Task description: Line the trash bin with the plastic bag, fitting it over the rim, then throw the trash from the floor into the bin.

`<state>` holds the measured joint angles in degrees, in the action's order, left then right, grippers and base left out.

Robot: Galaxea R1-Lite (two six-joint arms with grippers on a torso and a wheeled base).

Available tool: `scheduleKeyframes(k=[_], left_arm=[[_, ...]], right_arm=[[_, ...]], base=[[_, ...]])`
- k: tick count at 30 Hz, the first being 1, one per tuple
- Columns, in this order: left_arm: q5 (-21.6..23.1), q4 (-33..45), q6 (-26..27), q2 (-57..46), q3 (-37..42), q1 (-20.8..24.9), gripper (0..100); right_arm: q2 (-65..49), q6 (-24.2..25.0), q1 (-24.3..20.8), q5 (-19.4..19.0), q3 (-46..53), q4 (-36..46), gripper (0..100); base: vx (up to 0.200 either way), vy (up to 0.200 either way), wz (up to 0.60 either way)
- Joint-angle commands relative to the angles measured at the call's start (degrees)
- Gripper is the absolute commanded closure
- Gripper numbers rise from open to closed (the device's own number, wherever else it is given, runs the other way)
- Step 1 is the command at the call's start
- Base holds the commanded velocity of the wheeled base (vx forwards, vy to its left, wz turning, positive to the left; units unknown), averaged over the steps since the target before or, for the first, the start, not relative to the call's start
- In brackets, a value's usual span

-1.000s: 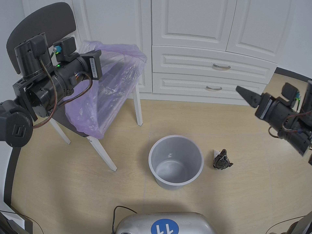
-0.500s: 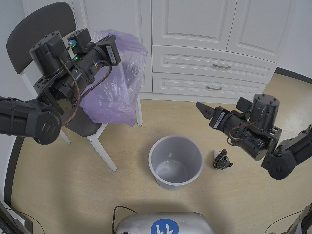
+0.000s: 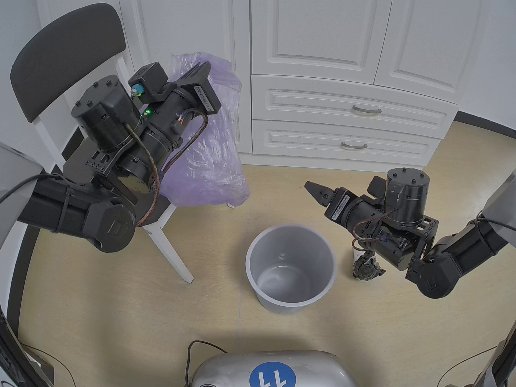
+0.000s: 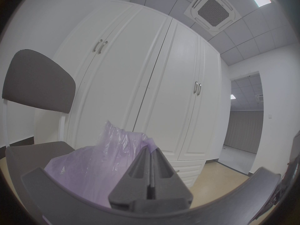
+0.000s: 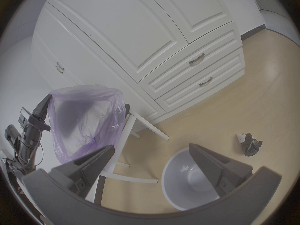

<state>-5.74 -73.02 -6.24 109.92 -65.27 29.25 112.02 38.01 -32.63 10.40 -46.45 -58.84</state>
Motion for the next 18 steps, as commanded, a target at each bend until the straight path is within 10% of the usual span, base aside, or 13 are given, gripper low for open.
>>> scheduleKeyframes(k=[1, 18], left_arm=[[0.73, -1.25, 0.00, 0.12, 1.72, 0.02, 100], [5.39, -5.82, 1.50, -14.03, 17.63, 4.50, 100]], right_arm=[[-2.16, 0.05, -0.32, 0.32, -0.14, 0.05, 0], [-3.74, -3.21, -10.26, 4.72, 1.36, 4.53, 0]], base=[[0.000, 0.000, 0.00], [0.000, 0.000, 0.00]])
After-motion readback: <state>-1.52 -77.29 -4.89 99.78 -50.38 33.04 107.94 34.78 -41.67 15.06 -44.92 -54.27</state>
